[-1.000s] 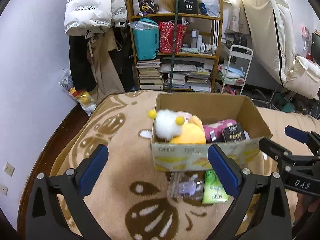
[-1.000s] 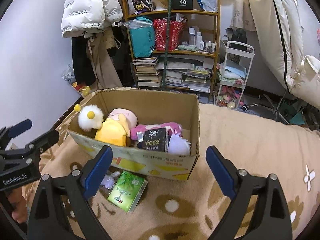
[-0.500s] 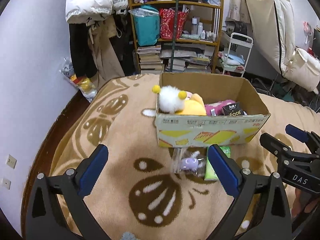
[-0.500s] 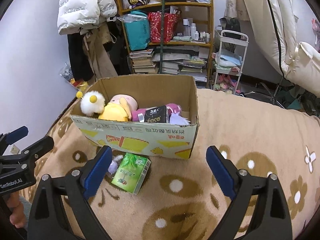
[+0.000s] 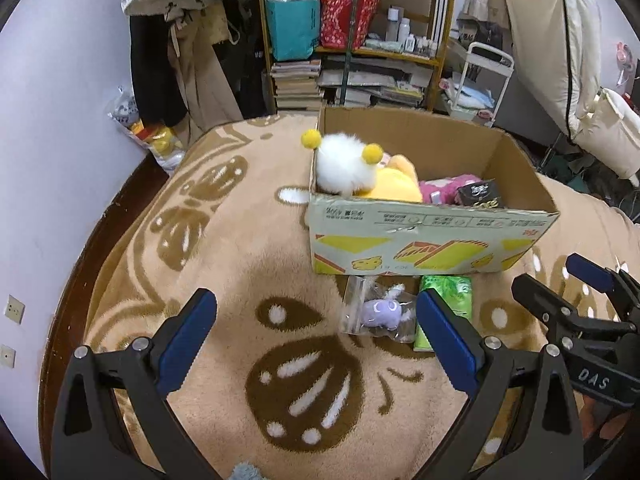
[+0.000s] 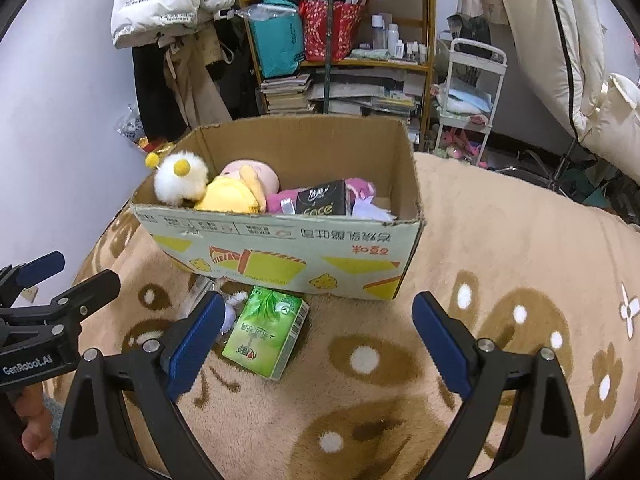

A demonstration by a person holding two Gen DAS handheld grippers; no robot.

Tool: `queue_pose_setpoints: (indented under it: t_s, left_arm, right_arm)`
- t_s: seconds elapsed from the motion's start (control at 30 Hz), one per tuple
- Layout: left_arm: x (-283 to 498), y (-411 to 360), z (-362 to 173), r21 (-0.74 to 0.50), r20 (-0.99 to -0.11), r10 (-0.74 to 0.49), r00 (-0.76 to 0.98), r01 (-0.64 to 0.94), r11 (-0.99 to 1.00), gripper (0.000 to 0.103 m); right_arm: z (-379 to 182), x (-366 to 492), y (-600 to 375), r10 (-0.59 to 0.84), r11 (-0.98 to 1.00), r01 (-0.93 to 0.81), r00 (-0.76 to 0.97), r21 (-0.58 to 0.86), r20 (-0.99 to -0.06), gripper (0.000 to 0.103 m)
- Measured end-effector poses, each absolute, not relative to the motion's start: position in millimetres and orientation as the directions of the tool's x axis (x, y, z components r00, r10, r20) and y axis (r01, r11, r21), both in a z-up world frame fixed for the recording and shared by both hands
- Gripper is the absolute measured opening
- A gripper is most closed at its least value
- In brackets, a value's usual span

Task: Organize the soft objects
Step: 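Lower the left tool to the bagged purple toy while the right tool approaches the green tissue pack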

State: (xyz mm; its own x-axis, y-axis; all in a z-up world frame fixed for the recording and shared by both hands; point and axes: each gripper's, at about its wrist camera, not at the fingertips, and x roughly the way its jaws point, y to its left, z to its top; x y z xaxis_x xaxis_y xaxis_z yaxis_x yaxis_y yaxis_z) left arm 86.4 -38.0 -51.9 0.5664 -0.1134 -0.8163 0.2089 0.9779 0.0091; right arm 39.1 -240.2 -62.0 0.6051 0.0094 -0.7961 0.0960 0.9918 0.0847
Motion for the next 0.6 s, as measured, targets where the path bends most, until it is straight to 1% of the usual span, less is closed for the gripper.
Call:
queue_pose_setpoints:
  t_s: [0.27, 0.4, 0.6]
  left_arm:
    - [106.0, -41.2, -72.0, -0.008, -0.853, -0.115, 0.508, 0.208, 0.978, 0.099]
    - [113.4, -44.0, -82.3, 0.0, -0.87, -0.102, 0.482, 0.208, 0.978, 0.099]
    - [126.0, -44.4, -95.4, -0.024, -0.892, -0.112, 0.439, 0.202, 0.979, 0.099]
  right_arm:
    - [-87.8, 52.0, -226.3, 0.01, 0.996, 0.068, 0.547, 0.056, -0.837, 0.099]
    - [-101.3, 58.6, -219.1, 0.023, 0.996, 0.059, 0.506, 0.061, -0.862, 0.099]
    - [-119.8, 68.4, -213.3, 0.029, 0.997, 0.055, 0.46, 0.06, -0.888, 0.099]
